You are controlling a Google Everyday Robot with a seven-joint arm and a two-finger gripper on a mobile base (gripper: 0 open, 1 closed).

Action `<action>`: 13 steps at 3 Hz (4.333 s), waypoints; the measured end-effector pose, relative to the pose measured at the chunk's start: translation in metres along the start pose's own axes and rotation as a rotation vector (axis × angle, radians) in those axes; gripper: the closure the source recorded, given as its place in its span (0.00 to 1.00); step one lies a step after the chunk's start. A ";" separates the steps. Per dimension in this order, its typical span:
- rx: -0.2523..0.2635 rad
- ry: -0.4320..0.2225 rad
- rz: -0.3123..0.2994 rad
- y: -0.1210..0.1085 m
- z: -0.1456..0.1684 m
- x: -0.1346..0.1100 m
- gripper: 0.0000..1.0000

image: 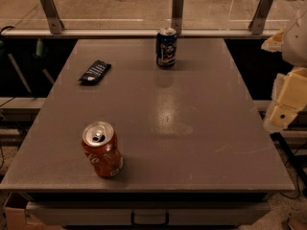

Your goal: Knock pepsi can over

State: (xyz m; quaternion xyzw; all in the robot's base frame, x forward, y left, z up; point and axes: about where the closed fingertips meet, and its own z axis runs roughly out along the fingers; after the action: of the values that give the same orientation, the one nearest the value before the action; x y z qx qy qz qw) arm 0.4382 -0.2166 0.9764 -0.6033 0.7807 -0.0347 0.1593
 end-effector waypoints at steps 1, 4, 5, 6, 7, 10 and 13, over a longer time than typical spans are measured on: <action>0.000 0.000 0.000 0.000 0.000 0.000 0.00; 0.060 -0.270 0.015 -0.114 0.070 -0.033 0.00; 0.055 -0.390 0.052 -0.153 0.098 -0.054 0.00; 0.040 -0.477 0.105 -0.179 0.126 -0.075 0.00; 0.001 -0.572 0.176 -0.199 0.150 -0.094 0.00; -0.194 -0.865 0.237 -0.216 0.186 -0.178 0.00; -0.461 -1.063 0.046 -0.128 0.114 -0.209 0.00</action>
Offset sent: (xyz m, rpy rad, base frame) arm 0.0824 -0.0077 -0.0353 0.1540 -0.0457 0.0093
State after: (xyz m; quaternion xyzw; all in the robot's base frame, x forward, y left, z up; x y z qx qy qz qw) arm 0.6368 -0.0364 0.9431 -0.5397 0.5939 0.4474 0.3948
